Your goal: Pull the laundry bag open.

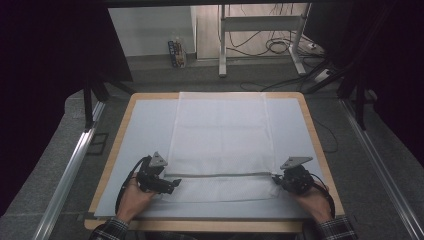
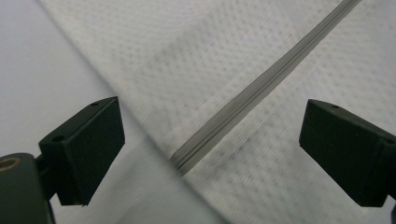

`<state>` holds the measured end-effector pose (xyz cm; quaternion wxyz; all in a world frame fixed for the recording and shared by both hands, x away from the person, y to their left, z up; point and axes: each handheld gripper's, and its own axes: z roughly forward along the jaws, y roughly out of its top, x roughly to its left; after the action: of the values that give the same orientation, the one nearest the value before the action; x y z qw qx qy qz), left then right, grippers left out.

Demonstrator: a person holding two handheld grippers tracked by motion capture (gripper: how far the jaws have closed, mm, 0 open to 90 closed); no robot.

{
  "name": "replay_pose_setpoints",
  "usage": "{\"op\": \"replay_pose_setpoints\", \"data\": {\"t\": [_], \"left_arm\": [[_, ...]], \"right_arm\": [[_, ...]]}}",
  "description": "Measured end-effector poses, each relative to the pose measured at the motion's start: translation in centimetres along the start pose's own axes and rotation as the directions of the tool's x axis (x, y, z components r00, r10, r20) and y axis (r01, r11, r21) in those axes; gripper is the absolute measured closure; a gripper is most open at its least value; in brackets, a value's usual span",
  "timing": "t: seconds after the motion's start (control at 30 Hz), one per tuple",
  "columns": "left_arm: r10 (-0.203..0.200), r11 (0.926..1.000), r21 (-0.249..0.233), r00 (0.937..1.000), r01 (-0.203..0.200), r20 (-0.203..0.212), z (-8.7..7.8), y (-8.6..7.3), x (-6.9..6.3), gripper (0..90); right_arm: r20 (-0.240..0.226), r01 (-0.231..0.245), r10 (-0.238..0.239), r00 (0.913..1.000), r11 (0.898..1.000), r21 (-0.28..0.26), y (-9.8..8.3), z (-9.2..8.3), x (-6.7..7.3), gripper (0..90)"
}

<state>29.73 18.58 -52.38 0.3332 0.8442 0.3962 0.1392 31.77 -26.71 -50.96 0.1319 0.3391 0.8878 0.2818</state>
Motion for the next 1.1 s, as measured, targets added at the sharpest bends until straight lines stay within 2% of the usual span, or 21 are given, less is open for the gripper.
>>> {"op": "replay_pose_setpoints", "data": {"t": [0.07, 0.1, 0.17, 0.33, 0.5, 0.53, 0.57, 0.6, 0.7, 0.73, 0.8, 0.87, 0.9, 0.97, 1.03, 1.1], "left_arm": [[0.001, 1.0000, -0.001, 1.0000, -0.001, 0.007, 0.1, 0.2, -0.1, 6.5], [0.002, 1.0000, -0.006, 0.9997, -0.002, 0.025, 0.3, 0.5, -0.3, 6.2], [-0.001, 0.9999, -0.012, 0.9990, 0.002, 0.045, 0.5, 1.0, -0.6, 5.4], [-0.006, 0.9983, -0.057, 0.9925, 0.013, 0.122, 0.8, 2.8, -1.5, 5.6], [0.031, 0.9983, -0.054, 0.9869, -0.023, 0.158, 2.4, 4.8, -3.0, 7.6], [0.031, 0.9983, -0.054, 0.9869, -0.023, 0.158, 2.4, 4.8, -3.0, 7.6], [0.059, 0.9976, -0.044, 0.9852, -0.053, 0.161, 3.1, 5.7, -3.7, 7.6], [0.072, 0.9969, -0.044, 0.9838, -0.065, 0.164, 3.4, 6.2, -4.1, 7.6], [0.110, 0.9931, -0.062, 0.9772, -0.100, 0.182, 4.4, 7.9, -5.0, 7.5], [0.110, 0.9931, -0.062, 0.9772, -0.100, 0.182, 4.4, 7.9, -5.0, 7.5], [0.126, 0.9906, -0.079, 0.9710, -0.112, 0.203, 5.4, 9.5, -6.0, 7.5], [0.146, 0.9879, -0.083, 0.9660, -0.131, 0.213, 6.3, 10.5, -6.7, 7.5], [0.146, 0.9879, -0.083, 0.9660, -0.131, 0.213, 6.3, 10.5, -6.7, 7.4], [0.172, 0.9838, -0.089, 0.9584, -0.156, 0.227, 7.6, 11.8, -7.8, 7.3], [0.184, 0.9817, -0.091, 0.9560, -0.167, 0.229, 8.1, 12.4, -8.3, 6.9], [0.208, 0.9768, -0.102, 0.9486, -0.188, 0.239, 9.0, 13.8, -9.3, 6.7]], "right_arm": [[0.001, 0.005, -0.005, 1.0000, 1.000, 0.001, 0.0, 0.0, 0.0, 85.4], [0.000, 0.016, -0.016, 0.9999, 1.000, -0.007, 0.1, -0.2, 0.0, 85.3], [-0.001, 0.007, -0.007, 1.0000, 1.000, -0.017, 0.1, -0.4, 0.1, 85.1], [0.008, 0.030, -0.030, 0.9995, 0.999, -0.024, 0.3, -0.5, 0.2, 84.6], [0.039, 0.081, -0.080, 0.9960, 0.996, -0.035, 0.5, -0.7, 0.7, 85.0], [0.044, 0.090, -0.088, 0.9952, 0.995, -0.041, 0.5, -0.8, 0.7, 85.0], [0.049, 0.098, -0.096, 0.9942, 0.994, -0.045, 0.5, -0.9, 0.8, 85.1], [0.055, 0.105, -0.102, 0.9933, 0.993, -0.054, 0.5, -0.9, 0.8, 85.1], [0.059, 0.116, -0.112, 0.9919, 0.991, -0.062, 0.5, -1.1, 0.9, 85.0], [0.059, 0.116, -0.112, 0.9919, 0.991, -0.062, 0.5, -1.1, 0.9, 85.0], [0.058, 0.118, -0.114, 0.9918, 0.991, -0.061, 0.5, -1.1, 1.0, 85.0], [0.058, 0.117, -0.113, 0.9919, 0.991, -0.065, 0.5, -1.1, 0.9, 84.9], [0.058, 0.117, -0.113, 0.9919, 0.991, -0.065, 0.5, -1.1, 0.9, 84.9], [0.058, 0.118, -0.114, 0.9918, 0.991, -0.068, 0.5, -1.1, 0.9, 84.8], [0.058, 0.118, -0.115, 0.9917, 0.991, -0.069, 0.5, -1.1, 0.9, 84.8], [0.056, 0.122, -0.119, 0.9914, 0.990, -0.067, 0.5, -1.1, 0.9, 84.7]]}}
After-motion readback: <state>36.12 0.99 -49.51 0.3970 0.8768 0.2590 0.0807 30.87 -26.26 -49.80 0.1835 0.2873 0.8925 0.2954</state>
